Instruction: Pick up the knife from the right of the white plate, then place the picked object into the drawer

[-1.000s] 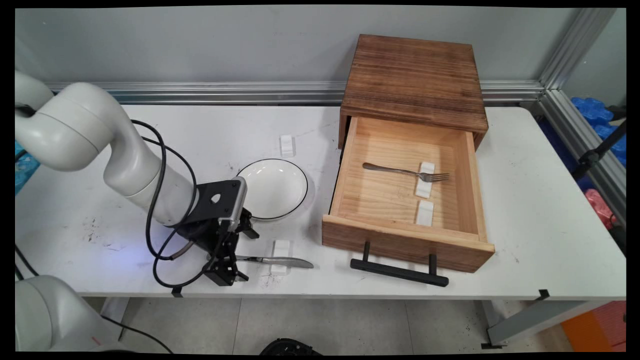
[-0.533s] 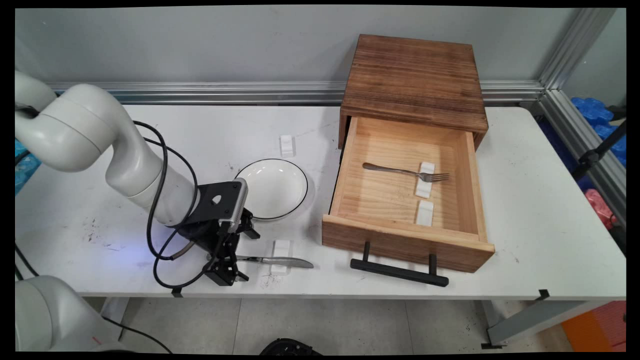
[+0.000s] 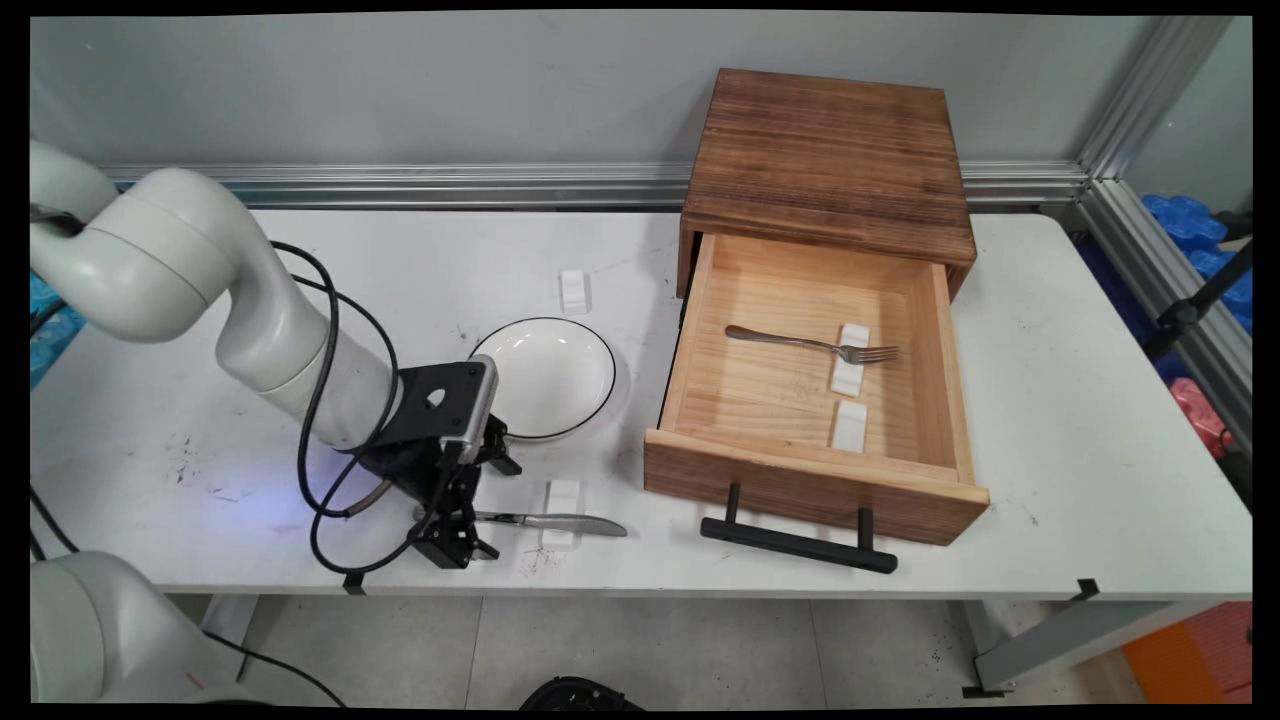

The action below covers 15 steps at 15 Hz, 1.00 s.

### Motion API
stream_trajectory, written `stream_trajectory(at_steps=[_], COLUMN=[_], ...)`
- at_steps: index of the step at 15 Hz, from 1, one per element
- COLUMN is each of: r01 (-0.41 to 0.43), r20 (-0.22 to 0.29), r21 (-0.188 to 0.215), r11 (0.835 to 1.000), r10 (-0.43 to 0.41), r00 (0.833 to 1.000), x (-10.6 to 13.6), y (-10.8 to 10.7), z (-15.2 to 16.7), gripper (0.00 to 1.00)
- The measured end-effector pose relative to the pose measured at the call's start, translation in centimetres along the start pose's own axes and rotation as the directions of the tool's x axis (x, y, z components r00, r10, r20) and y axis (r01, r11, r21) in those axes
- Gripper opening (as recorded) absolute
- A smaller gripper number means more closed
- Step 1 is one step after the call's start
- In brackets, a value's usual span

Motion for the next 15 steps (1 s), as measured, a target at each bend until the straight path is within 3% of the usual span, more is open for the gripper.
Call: stream_trajectory(at_steps=[4, 5, 15], r01=[0.004, 0.005, 0.017], r20=[0.001, 0.002, 0.002], r21=[0.0, -0.001, -0.008], r11=[1.0, 1.0, 1.0], r10=[-0.004, -0.005, -0.017], r00=[1.0, 1.0, 1.0], x=[0.0, 0.0, 0.01], y=[-0.13, -0.16, -0.05], z=[0.13, 0.16, 0.22], gripper=[1.0, 0.0, 0.0])
